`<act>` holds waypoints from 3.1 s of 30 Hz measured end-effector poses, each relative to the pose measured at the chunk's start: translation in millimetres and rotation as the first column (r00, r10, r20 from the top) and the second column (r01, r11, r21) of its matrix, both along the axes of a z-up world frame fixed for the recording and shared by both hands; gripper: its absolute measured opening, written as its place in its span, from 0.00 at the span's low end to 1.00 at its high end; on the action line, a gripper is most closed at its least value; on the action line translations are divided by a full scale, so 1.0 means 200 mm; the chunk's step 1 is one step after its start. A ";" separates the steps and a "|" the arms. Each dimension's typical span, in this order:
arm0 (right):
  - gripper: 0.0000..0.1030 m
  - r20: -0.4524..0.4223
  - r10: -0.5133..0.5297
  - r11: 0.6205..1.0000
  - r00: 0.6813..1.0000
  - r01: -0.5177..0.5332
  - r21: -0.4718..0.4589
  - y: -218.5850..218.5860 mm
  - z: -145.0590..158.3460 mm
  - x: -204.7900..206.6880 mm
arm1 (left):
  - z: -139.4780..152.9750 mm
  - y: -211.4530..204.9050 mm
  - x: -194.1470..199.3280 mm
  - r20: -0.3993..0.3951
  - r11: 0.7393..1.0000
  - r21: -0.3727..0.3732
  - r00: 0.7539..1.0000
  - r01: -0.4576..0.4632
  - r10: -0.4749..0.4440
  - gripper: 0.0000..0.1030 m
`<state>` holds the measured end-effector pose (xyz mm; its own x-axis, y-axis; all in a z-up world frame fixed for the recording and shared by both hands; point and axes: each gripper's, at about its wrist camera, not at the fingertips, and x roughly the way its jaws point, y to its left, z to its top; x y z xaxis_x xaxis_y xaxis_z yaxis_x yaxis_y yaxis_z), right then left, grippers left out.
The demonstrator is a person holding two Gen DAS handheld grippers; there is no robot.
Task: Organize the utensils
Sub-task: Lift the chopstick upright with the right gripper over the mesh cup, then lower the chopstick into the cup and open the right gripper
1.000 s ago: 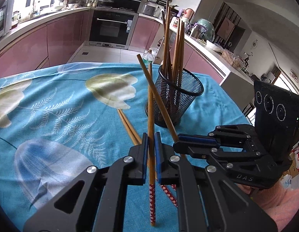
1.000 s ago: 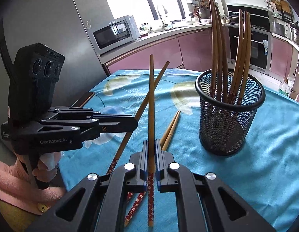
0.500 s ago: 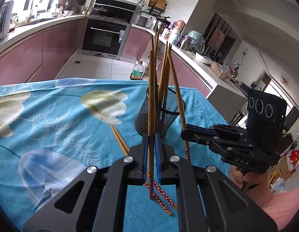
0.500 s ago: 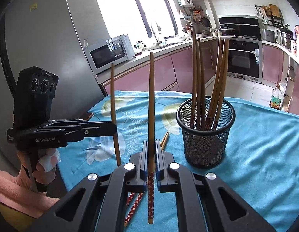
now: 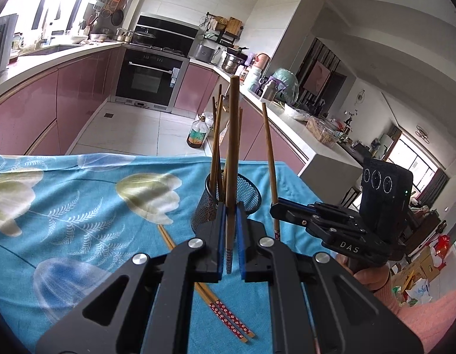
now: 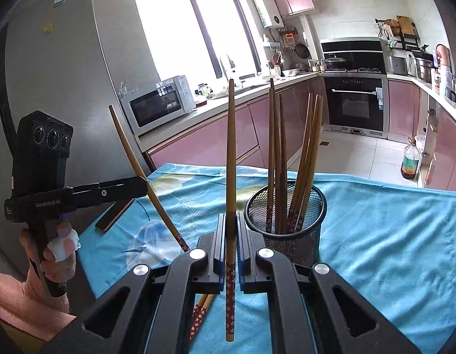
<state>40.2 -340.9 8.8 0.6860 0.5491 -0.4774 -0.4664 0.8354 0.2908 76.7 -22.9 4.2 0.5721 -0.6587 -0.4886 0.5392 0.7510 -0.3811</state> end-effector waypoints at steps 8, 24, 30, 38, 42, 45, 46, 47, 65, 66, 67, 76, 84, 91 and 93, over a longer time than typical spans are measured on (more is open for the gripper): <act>0.06 0.035 -0.043 0.999 0.998 0.042 0.011 -0.03 0.05 0.03 | 0.11 -0.05 0.04 0.046 1.000 -0.002 0.999 0.007 -0.006 0.07; 0.06 0.126 -0.092 0.996 0.988 0.090 0.023 -0.07 0.19 0.13 | 0.30 -0.11 0.14 0.131 1.000 -0.030 0.991 -0.003 0.007 0.07; 0.06 0.145 -0.113 0.993 0.983 0.110 0.031 -0.08 0.22 0.18 | 0.31 -0.16 0.19 0.138 1.000 -0.017 0.990 -0.017 0.019 0.07; 0.06 0.145 -0.144 0.989 0.979 0.139 0.047 -0.09 0.20 0.26 | 0.26 -0.21 0.29 0.108 1.000 0.015 0.994 -0.025 0.023 0.07; 0.06 0.135 -0.157 0.987 0.978 0.152 0.046 -0.09 0.17 0.30 | 0.23 -0.22 0.33 0.090 0.999 0.027 0.996 -0.027 0.025 0.07; 0.06 0.127 -0.164 0.986 0.978 0.158 0.052 -0.09 0.15 0.32 | 0.21 -0.23 0.36 0.077 0.999 0.039 0.997 -0.031 0.028 0.07; 0.06 0.126 -0.166 0.986 0.978 0.160 0.052 -0.09 0.14 0.33 | 0.20 -0.24 0.36 0.075 0.999 0.043 0.997 -0.031 0.028 0.07; 0.06 0.126 -0.172 0.985 0.977 0.167 0.052 -0.09 0.13 0.33 | 0.20 -0.24 0.37 0.073 0.998 0.048 0.997 -0.033 0.029 0.07; 0.06 0.092 -0.197 0.980 0.976 0.195 0.031 -0.05 0.04 0.39 | 0.09 -0.32 0.42 0.044 0.991 0.131 0.999 -0.010 0.004 0.07; 0.06 0.089 -0.197 0.980 0.976 0.195 0.028 -0.05 0.04 0.39 | 0.08 -0.33 0.42 0.043 0.991 0.136 0.999 -0.008 0.002 0.07; 0.06 0.086 -0.196 0.981 0.977 0.195 0.025 -0.05 0.03 0.39 | 0.08 -0.33 0.42 0.041 0.990 0.141 0.999 -0.006 0.000 0.07; 0.06 0.032 -0.189 0.982 0.981 0.189 -0.005 -0.05 -0.04 0.39 | 0.02 -0.38 0.42 0.025 0.984 0.180 0.999 0.015 -0.020 0.07; 0.08 -0.016 -0.173 0.984 0.985 0.172 -0.041 -0.04 -0.09 0.39 | -0.04 -0.41 0.45 -0.008 0.976 0.216 1.000 0.028 -0.027 0.07; 0.08 -0.040 -0.171 0.984 0.984 0.169 -0.053 -0.04 -0.12 0.38 | -0.07 -0.43 0.47 -0.019 0.974 0.227 1.000 0.029 -0.025 0.08; 0.08 -0.039 -0.169 0.985 0.985 0.167 -0.052 -0.04 -0.12 0.37 | -0.08 -0.44 0.48 -0.024 0.973 0.228 0.999 0.027 -0.022 0.08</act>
